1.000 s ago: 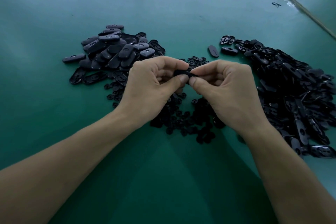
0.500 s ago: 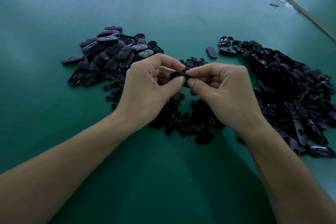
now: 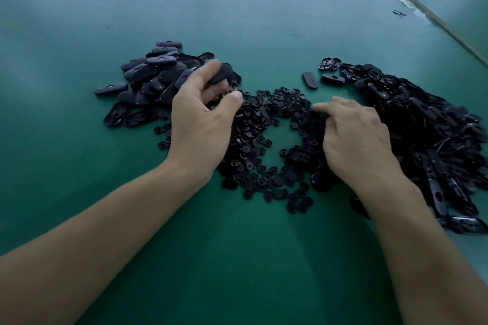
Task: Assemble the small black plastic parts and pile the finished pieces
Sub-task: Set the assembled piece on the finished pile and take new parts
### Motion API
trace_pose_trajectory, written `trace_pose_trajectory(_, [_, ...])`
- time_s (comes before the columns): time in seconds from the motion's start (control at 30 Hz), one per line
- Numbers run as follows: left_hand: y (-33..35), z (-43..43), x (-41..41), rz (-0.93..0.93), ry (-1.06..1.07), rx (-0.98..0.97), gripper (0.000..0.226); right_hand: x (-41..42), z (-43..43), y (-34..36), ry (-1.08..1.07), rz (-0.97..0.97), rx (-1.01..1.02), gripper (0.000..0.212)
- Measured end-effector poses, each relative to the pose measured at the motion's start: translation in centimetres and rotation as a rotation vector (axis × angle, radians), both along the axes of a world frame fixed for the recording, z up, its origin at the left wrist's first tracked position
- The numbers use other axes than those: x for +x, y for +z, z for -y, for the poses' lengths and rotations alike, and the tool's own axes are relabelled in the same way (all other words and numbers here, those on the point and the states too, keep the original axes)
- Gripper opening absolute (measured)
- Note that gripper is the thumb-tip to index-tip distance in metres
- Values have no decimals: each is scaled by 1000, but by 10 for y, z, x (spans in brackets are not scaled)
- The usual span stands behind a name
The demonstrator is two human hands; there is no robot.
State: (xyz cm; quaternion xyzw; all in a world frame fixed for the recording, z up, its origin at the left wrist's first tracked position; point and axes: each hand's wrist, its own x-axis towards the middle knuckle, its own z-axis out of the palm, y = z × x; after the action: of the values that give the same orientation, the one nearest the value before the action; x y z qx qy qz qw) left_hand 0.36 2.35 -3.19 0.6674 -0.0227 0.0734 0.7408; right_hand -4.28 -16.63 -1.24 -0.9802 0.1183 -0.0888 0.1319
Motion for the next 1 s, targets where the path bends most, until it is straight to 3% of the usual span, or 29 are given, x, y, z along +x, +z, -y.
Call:
trace_pose_trajectory(0.2, [2,-2,2,-48,67,12,77,0,3,0,-28,69,31,30])
trace_pose_trajectory(0.57, [-4,-4,1,20,47,56,90,-2,4,5,-120,219,175,30])
trace_pose_trajectory(0.67, [-4,-5,0,100,30,84,76,0,7,5,-139,277,166,36])
trace_pose_trajectory(0.77, [-2,-4,-3,170,-7,143,39,0,4,8,-73,421,184,27])
trace_pose_trajectory(0.87, [-2,-1,-6,182,-71,146,19,-1,-6,7,85,452,532,21])
trace_pose_trajectory(0.93, [-1,1,-8,185,-122,129,18,-1,-17,7,192,387,875,20])
trace_pose_trajectory(1.0, [1,1,-10,186,-168,142,20,-2,-24,6,275,346,1045,19])
